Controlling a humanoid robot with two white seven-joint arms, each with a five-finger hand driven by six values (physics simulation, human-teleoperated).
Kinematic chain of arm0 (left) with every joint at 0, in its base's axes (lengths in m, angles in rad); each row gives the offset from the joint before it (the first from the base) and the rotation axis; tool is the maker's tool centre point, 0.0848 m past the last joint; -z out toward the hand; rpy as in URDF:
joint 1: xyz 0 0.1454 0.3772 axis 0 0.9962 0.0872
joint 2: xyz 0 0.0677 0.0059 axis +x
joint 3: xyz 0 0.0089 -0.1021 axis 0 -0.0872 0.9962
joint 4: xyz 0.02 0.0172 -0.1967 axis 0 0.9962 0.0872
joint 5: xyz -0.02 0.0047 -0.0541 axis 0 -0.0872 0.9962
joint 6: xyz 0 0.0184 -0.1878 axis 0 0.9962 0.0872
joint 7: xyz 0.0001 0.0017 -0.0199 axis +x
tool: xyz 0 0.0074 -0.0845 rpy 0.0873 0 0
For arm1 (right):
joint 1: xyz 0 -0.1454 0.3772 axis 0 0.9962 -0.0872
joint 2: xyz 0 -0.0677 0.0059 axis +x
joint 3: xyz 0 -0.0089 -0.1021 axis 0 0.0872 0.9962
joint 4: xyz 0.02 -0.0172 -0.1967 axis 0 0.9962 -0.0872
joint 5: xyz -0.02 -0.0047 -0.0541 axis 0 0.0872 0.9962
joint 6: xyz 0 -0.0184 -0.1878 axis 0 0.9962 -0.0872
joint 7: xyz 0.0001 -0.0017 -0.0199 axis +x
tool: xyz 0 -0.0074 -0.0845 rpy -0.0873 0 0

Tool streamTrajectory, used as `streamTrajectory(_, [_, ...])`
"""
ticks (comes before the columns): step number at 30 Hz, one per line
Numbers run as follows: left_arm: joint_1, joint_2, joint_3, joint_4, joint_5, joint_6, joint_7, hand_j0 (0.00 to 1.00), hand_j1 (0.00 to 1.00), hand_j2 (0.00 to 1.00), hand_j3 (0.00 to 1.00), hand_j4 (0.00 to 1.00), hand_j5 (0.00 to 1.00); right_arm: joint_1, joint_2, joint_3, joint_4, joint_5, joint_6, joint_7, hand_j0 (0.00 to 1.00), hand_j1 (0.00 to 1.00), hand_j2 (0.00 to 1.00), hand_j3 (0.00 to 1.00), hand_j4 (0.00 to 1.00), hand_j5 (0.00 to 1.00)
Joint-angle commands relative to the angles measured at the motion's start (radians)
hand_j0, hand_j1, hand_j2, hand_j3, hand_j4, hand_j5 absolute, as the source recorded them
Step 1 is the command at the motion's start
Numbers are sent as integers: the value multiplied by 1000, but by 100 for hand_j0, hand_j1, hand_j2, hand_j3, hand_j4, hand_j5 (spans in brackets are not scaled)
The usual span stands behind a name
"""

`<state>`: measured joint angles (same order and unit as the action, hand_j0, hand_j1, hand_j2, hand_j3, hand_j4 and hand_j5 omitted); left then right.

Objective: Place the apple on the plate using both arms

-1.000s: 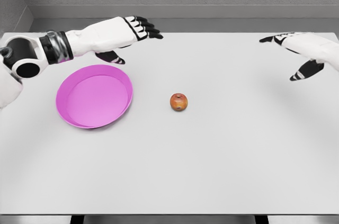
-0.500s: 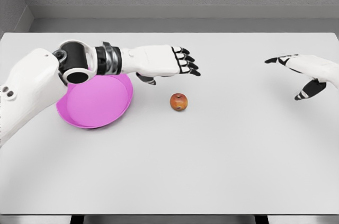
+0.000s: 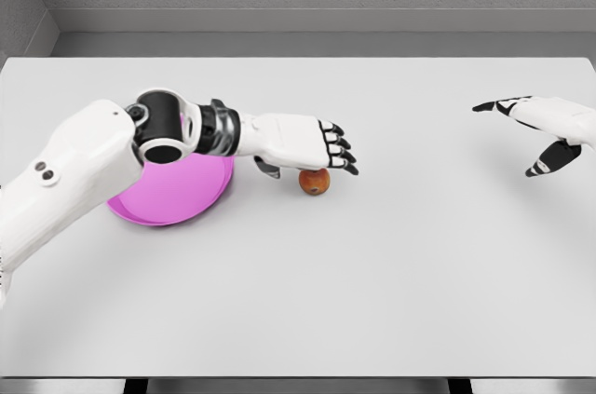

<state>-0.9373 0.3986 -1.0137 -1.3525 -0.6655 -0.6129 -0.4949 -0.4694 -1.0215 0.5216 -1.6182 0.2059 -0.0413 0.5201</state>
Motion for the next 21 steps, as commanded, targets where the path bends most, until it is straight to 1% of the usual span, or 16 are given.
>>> streamTrajectory(1, [0,-9,-11,-2,1,2,-1,100,100,100,100,100,100,0,-5,0,0,-2,0,0,100,100,100,100,100,100])
streamTrajectory(5, [-5,-24,-45,12,-6,2,-2,100,100,100,100,100,100,12,-6,0,0,-2,0,0,100,100,100,100,100,100])
streamTrajectory(11, [-5,-29,-46,39,-17,2,-14,100,100,100,100,100,100,11,-6,0,0,-2,0,0,100,100,100,100,100,100])
streamTrajectory(12, [-6,-29,-45,55,-19,2,-14,100,100,100,100,100,100,11,-6,0,-3,-2,0,-2,100,100,100,100,100,100])
streamTrajectory(16, [-5,-33,-46,56,-23,2,-14,100,100,100,100,100,100,11,-6,-2,-6,-2,1,0,100,100,100,100,100,100])
streamTrajectory(21, [-6,-40,-46,64,-71,2,-16,100,100,100,100,100,100,9,-9,-3,-6,-2,0,0,100,100,100,100,100,100])
